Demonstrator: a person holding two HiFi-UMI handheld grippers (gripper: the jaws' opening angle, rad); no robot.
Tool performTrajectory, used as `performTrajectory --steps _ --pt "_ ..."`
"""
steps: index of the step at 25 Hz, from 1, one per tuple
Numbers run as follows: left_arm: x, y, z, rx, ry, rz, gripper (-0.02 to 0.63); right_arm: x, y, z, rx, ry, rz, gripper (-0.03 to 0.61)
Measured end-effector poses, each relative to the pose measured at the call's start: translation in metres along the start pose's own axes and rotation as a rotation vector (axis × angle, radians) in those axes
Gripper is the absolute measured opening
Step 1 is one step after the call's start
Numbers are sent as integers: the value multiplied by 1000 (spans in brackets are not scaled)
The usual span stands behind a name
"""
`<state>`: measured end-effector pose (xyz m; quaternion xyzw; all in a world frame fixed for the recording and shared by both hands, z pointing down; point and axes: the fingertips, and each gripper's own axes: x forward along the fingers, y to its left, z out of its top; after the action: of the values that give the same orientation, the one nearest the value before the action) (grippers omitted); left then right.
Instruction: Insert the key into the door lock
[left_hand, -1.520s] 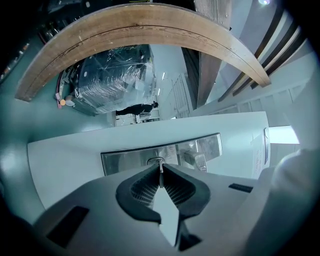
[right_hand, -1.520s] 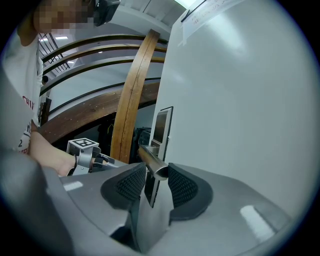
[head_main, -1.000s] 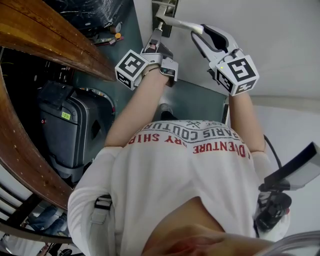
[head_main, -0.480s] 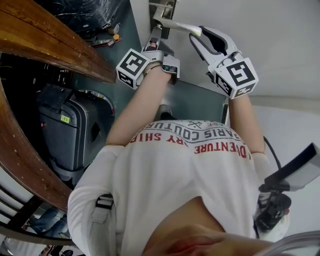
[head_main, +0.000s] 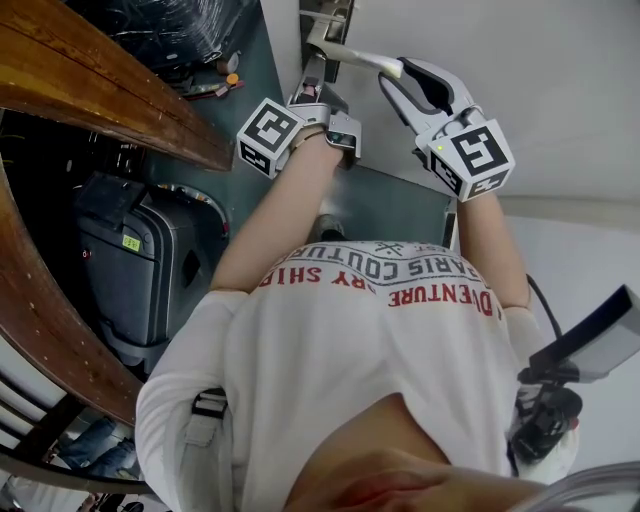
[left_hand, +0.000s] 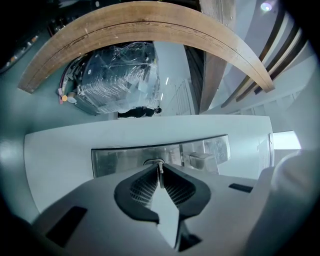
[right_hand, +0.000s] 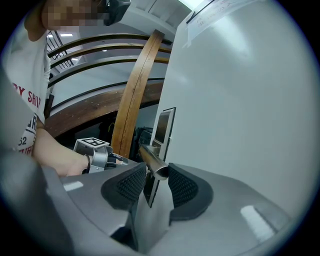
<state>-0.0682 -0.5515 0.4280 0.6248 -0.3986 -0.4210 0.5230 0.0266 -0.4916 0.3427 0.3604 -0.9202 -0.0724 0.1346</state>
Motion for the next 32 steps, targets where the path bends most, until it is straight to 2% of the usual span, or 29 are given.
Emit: performTrajectory --steps 2,4,8,11,13,14,15,16,18,20,22,26,32 --pt "1 0 -1 37 25 -5 26 2 1 -3 6 8 -2 133" --pt "1 -1 -3 87 50 -17 94 3 -1 -7 20 19 -9 133" --pt "-13 -6 -7 207 108 -30 112 -7 -7 -12 78 12 -43 133" --pt "-44 -11 -26 350 236 13 112 -28 7 -8 100 11 -61 133" --pt "-76 -21 -47 522 365 54 109 -51 30 0 125 -13 -45 132" --pt "-93 -35 -56 640 413 40 106 -63 45 5 135 -24 -29 130" --pt "-112 -54 -65 774 448 4 71 -76 61 9 140 -28 -17 108" --pt "-133 -74 -74 906 478 -48 2 -90 77 12 142 -24 -11 85" --pt "-180 -107 -95 1127 552 -161 2 -117 111 13 143 3 -15 15" --pt "-230 -124 -111 1257 612 -229 0 -143 151 11 150 31 3 2" --pt "-270 -129 -121 1291 644 -264 2 -162 191 5 170 47 48 2" --pt "-319 -123 -140 1277 712 -279 2 -179 240 -10 215 82 131 2" --pt "-397 -149 -150 1279 726 -292 2 -219 307 17 215 91 177 2"
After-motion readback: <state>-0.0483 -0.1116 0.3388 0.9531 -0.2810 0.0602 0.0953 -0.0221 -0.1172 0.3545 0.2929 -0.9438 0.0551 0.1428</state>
